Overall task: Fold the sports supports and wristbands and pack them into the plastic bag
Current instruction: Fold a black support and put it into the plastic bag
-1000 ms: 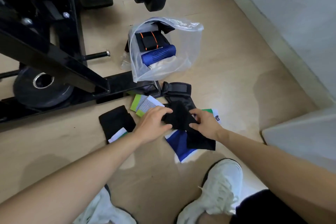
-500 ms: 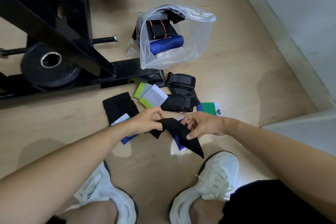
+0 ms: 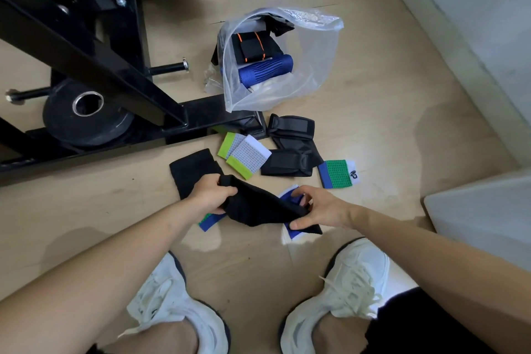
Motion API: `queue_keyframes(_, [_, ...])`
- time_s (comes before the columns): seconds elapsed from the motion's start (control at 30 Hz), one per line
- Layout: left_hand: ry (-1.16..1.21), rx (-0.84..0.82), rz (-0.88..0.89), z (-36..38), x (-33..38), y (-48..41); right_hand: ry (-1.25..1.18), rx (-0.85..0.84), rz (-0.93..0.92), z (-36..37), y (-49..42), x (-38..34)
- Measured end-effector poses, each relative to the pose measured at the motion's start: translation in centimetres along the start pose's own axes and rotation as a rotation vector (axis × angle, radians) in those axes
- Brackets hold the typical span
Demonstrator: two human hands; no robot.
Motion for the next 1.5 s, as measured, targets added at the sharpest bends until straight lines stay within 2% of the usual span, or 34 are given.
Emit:
queue_keyframes(0.17, [-0.284,0.003,0.07,-0.4,0.6,0.9,0.014,0.147,-0.032,-2.2,-0.9,0.2])
queue_keyframes(0.27, [-0.429,-0.063,0.093,-1.0,0.4,1.4,0.002,0.274,-0.014,-4.8,-1.1,0.8])
queue_keyframes(0.3, [-0.489,-0.023,0.151,-2.0,0.9,1.4,0.003,0.331,0.002,-5.7,-1.1,0.9])
queue_keyframes(0.4, [-0.619,0.263,0.373,-6.7,2.9,1.4,0.056,0.506,0.029,-8.1,-0.5,0.4])
queue_keyframes(0.43, [-0.64,0.274,0.42,-7.4,2.9,1.3,0.084,0.561,0.027,-8.7,-0.1,0.0])
queue_keyframes(0.5, [-0.708,0.163,0.432,-7.2,1.5,0.5,0.158,0.68,-0.016,-9.5,0.9,-1.2])
queue_keyframes(0.6, [-0.778,0.052,0.381,-5.9,-0.7,-0.2,0.283,0.814,-0.211,-9.4,2.1,-4.2])
queue_keyframes(0.67, [-0.758,0.077,0.391,-5.4,-1.2,-0.6,0.253,0.754,-0.305,-8.1,1.5,-5.8])
queue_keyframes(0.73, [-0.679,0.074,0.384,-5.4,-1.3,-1.0,0.141,0.602,-0.311,-6.0,0.3,-6.8])
queue_keyframes(0.9, [-0.271,-0.275,0.202,-4.6,0.1,-0.2,-0.206,0.28,-0.271,-1.1,-1.2,-9.1])
queue_keyframes(0.97, [-0.188,-0.388,0.201,-3.3,2.0,1.2,-0.281,0.162,-0.258,0.9,-1.4,-9.8])
queue_keyframes(1.07, [-0.027,-0.449,0.244,-1.0,4.7,2.6,-0.411,0.097,-0.271,2.2,-1.5,-10.1])
queue_keyframes(1.17, [0.08,-0.348,0.288,-0.3,5.6,2.0,-0.444,0.175,-0.256,0.7,-1.5,-9.5])
queue_keyframes(1.23, [-0.061,-0.077,0.401,-2.8,5.5,0.8,-0.446,0.327,-0.245,-2.1,-1.1,-8.7])
queue_keyframes(1.3, [-0.4,0.168,0.507,-5.4,4.9,0.4,-0.406,0.448,-0.248,-5.0,-0.7,-7.9])
queue_keyframes(1.33, [-0.578,0.194,0.52,-5.6,4.1,0.3,-0.332,0.491,-0.234,-6.0,-0.7,-7.3])
queue_keyframes(1.4, [-0.85,0.145,0.489,-5.1,1.8,0.0,-0.159,0.556,-0.136,-7.2,-0.7,-5.4])
queue_keyframes(1.5, [-0.98,0.149,0.564,-4.1,0.2,-0.3,-0.094,0.578,-0.065,-6.7,-0.8,-3.6])
Point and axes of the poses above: each hand's wrist, its own y-axis away from the middle knuckle, its own z-axis out of the palm, x = y × z, the point moved 10 cm from there along -y, towards the middle knuckle, and after that the axes turned 3 degrees about y, right-handed, at the moved point
